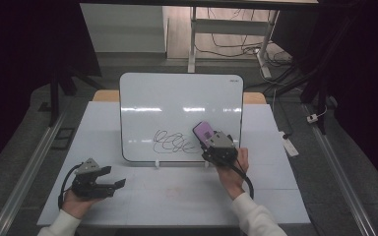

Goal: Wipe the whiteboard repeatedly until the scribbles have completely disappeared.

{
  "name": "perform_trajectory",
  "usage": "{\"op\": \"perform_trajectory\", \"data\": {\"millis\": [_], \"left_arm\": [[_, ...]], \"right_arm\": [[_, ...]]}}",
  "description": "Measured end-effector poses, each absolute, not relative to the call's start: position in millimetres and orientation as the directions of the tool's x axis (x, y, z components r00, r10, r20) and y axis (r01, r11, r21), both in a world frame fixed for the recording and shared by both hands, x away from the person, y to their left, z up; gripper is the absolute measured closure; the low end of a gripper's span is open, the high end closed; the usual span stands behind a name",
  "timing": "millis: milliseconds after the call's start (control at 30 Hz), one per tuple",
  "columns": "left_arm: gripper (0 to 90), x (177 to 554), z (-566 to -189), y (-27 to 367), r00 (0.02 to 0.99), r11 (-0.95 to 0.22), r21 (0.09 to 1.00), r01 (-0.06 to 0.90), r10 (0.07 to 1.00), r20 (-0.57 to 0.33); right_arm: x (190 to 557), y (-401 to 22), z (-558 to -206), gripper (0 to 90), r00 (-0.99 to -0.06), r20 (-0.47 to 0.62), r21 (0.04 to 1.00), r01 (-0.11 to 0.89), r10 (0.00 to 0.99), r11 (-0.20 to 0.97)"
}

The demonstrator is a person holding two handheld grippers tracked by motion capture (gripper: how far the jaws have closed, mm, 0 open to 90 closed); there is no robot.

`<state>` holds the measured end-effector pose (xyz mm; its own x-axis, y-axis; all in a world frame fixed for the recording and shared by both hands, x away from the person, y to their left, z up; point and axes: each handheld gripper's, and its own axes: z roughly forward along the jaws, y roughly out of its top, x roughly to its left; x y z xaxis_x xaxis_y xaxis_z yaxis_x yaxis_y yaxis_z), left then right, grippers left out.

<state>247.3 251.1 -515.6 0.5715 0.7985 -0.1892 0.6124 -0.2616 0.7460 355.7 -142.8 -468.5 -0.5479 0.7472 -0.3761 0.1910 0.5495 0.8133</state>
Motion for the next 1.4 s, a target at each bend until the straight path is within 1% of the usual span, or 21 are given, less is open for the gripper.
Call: {"op": "perform_trajectory", "data": {"millis": [167,300,433,500,567,667,800,867,1000,1100,1167,1267,1333,1400], "left_arm": [[21.2,248,-516,250,0.574,-0.265,0.746,0.612,0.797,-0.188],[21.3,248,-515,249,0.576,-0.267,0.746,0.610,0.796,-0.186],[21.3,247,-515,250,0.573,-0.264,0.746,0.611,0.798,-0.187],[21.3,247,-515,251,0.571,-0.261,0.747,0.611,0.800,-0.187],[21.3,246,-515,252,0.568,-0.258,0.748,0.611,0.801,-0.189],[21.3,247,-515,252,0.569,-0.259,0.748,0.612,0.801,-0.188],[21.3,247,-516,251,0.572,-0.264,0.745,0.612,0.799,-0.187],[21.3,247,-516,250,0.574,-0.267,0.745,0.612,0.798,-0.185],[21.3,247,-515,250,0.574,-0.268,0.745,0.611,0.798,-0.184],[21.3,247,-515,249,0.574,-0.268,0.745,0.611,0.798,-0.184],[21.3,247,-515,249,0.575,-0.269,0.745,0.610,0.798,-0.183],[21.3,246,-515,250,0.574,-0.267,0.745,0.611,0.798,-0.185],[21.3,246,-515,251,0.574,-0.266,0.747,0.609,0.798,-0.184],[21.3,246,-515,251,0.571,-0.262,0.747,0.611,0.799,-0.186]], "right_arm": [[349,-124,-477,39.6,-0.603,-0.366,0.802,0.181,0.709,0.569],[344,-104,-483,39.6,-0.654,-0.375,0.782,0.158,0.657,0.603],[341,-98,-486,39.7,-0.670,-0.402,0.763,0.132,0.624,0.633],[344,-105,-482,39.7,-0.661,-0.383,0.774,0.151,0.645,0.615],[349,-117,-477,39.7,-0.630,-0.379,0.788,0.164,0.678,0.593],[357,-139,-467,39.7,-0.582,-0.344,0.823,0.192,0.737,0.535],[361,-148,-464,39.6,-0.560,-0.328,0.837,0.201,0.760,0.509],[358,-141,-467,39.7,-0.569,-0.350,0.825,0.190,0.744,0.533],[349,-116,-479,39.7,-0.627,-0.368,0.802,0.161,0.687,0.576],[342,-96,-489,39.7,-0.676,-0.358,0.791,0.148,0.644,0.594],[337,-85,-494,39.7,-0.693,-0.369,0.778,0.133,0.619,0.614],[335,-79,-497,39.7,-0.705,-0.375,0.772,0.123,0.603,0.624],[337,-82,-495,39.7,-0.716,-0.359,0.776,0.128,0.599,0.618],[339,-86,-491,39.7,-0.692,-0.381,0.774,0.125,0.613,0.621]]}}
